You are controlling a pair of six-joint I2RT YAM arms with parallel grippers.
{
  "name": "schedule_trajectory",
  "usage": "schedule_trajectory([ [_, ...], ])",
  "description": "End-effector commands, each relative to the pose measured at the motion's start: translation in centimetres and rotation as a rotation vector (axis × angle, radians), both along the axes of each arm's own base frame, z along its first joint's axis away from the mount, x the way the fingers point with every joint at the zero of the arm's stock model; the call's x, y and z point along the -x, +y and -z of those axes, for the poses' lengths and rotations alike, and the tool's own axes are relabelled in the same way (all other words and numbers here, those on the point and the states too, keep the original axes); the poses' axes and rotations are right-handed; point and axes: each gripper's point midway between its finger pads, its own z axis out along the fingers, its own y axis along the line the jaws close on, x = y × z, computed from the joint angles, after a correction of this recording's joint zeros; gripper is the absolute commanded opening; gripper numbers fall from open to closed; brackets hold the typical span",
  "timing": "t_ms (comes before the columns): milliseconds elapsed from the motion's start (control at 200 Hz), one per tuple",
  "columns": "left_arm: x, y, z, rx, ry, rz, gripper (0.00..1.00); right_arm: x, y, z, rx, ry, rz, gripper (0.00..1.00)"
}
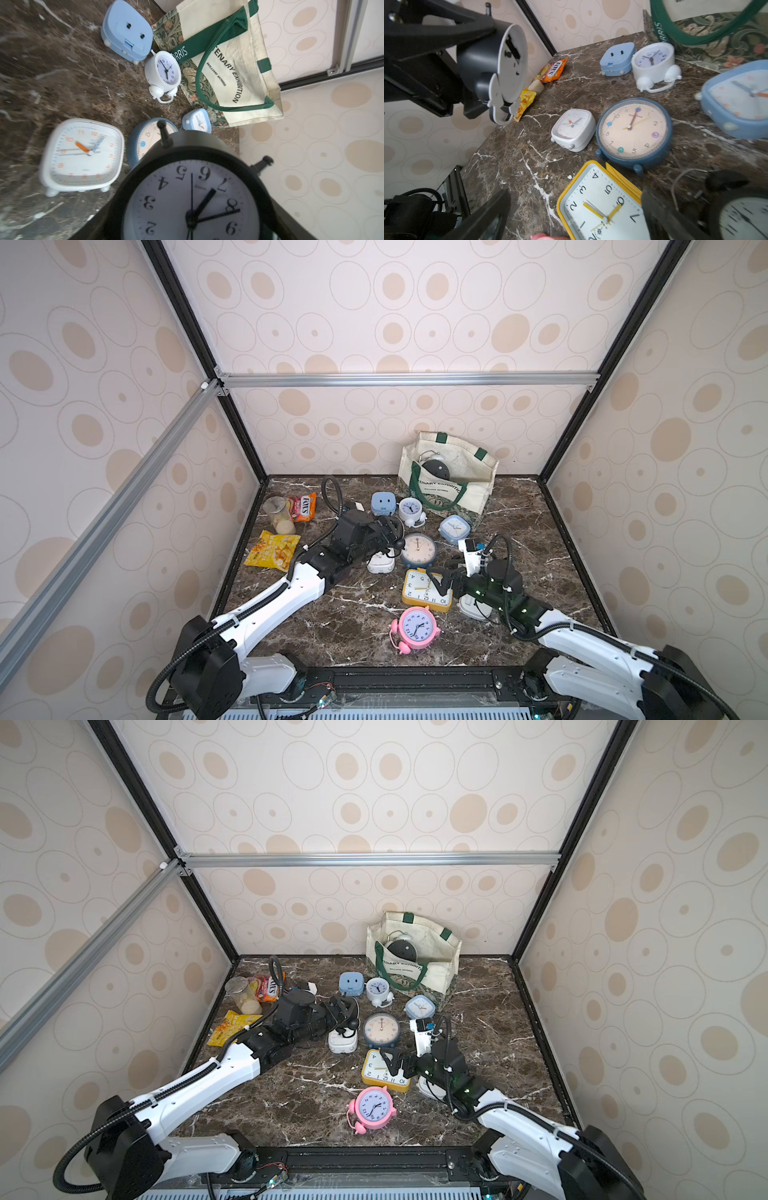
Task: Put the alarm clock into the canvas bag
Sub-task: Pick up the alarm from the center of the board.
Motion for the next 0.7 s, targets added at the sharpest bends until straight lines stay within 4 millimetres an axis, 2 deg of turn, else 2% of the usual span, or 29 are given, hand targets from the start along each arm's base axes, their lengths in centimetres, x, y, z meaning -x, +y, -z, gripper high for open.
schedule_trajectory([
  [0, -1.0, -1.0, -2.8, 0.207, -0.033, -0.062, 0.71, -0.3, 2.9, -5.6, -0.131, -0.235, -0.071, 0.98],
  [245, -0.7, -0.6, -2.1, 0.247, -0.018, -0.108, 0.71, -1.4, 6.6, -6.6, -0.174, -0.284, -0.136, 0.86],
  [380, -0.5, -0.7, -2.4, 0.256, -0.025, -0.100, 0.71, -1.9, 7.5, -6.7, -0.150, -0.292, -0.120, 0.81],
  [500, -0.3, -0.9, -2.4, 0.263, -0.026, -0.094, 0.71, -2.5, 7.8, -6.6, -0.137, -0.288, -0.104, 0.72],
  [690, -0.4, -1.2, -2.6, 0.264, -0.030, -0.082, 0.71, -3.0, 8.4, -5.8, -0.122, -0.248, -0.107, 0.51],
])
